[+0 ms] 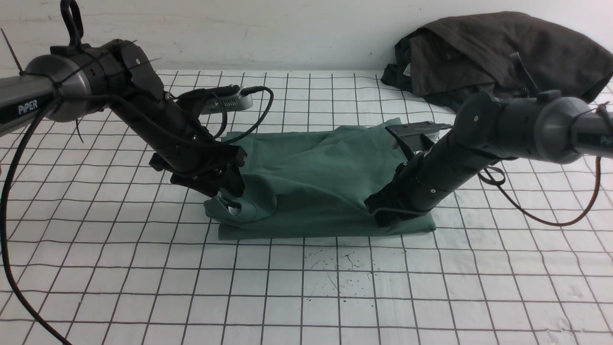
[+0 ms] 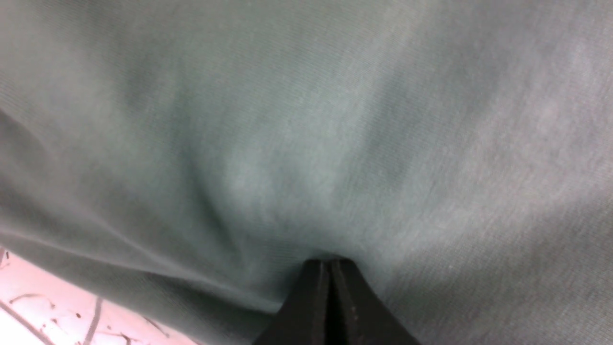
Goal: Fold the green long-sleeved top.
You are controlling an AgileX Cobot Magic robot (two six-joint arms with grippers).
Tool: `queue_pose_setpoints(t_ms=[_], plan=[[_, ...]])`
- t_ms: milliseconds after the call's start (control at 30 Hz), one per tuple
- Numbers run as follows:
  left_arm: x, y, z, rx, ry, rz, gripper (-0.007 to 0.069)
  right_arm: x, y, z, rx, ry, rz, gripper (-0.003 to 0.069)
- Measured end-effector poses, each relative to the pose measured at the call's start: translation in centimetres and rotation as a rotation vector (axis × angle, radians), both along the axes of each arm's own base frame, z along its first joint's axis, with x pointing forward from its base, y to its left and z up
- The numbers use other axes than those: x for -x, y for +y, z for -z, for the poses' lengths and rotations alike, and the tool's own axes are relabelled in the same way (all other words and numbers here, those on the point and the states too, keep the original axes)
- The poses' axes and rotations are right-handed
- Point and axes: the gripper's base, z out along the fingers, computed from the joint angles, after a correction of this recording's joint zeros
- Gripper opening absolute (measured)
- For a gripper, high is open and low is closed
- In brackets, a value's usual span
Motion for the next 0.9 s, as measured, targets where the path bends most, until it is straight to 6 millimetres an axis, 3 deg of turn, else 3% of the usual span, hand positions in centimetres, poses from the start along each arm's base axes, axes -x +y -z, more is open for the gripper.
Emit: queue_pose_setpoints(t_ms=[167,200,300,533,700,800,900], plan=[[-0.8,-0.1,0.0,0.017,-0.081,-0.027,0.0125,0.0,0.0,0.0,-0.001,0.0,0.001,-0.0014],[-1.1,-0.1,-0.2,0.017,-0.115,-0.024,0.0045,0.0,0.0,0.0,-0.002,0.001,0.002,-0.0014],[-1.2,0.1,-0.5,-0.001,-0.153,-0.005,0.0004,0.0,0.0,0.0,-0.003,0.001,0.002,-0.0014],[-1.1,2.3,-3.1,-0.15,-0.282,0.024,0.0002,0.0,0.2,-0.5,-0.026,-0.019,-0.009,-0.0014],[-1.5,3.1,-2.7,-0.19,-0.298,0.022,0.0007,-0.5,0.2,-1.5,-0.04,-0.105,-0.006,-0.0014],[-1.7,3.3,-1.7,-0.217,-0.283,0.041,0.0071,-0.7,0.2,-1.5,-0.043,-0.131,0.002,-0.0014],[-1.7,4.0,-2.1,-0.267,-0.283,0.045,0.0185,-0.6,0.2,-1.5,-0.042,-0.127,-0.005,-0.0014]])
